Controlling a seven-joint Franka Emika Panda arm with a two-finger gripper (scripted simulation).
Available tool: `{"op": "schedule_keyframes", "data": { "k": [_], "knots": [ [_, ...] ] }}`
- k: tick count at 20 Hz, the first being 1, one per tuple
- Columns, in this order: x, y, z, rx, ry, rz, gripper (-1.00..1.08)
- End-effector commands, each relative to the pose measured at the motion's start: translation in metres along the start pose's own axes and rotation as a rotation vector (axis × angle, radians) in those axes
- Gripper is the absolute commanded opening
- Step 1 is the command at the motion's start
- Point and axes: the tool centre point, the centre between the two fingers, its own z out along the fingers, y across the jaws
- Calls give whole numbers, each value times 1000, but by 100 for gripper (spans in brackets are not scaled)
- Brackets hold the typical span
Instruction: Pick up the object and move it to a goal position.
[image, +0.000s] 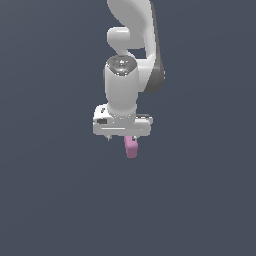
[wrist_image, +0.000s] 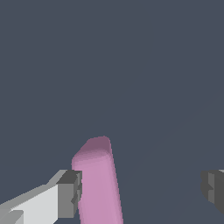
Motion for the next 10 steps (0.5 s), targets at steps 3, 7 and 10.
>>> {"op": "schedule_keyframes", "data": {
  "k": [3,7,10],
  "knots": [
    [-1,0,0,-1,-3,-3,100],
    [-7,2,3,-5,-23,-25,100],
    [-11,4,5,-7,-37,-40,100]
  ]
}}
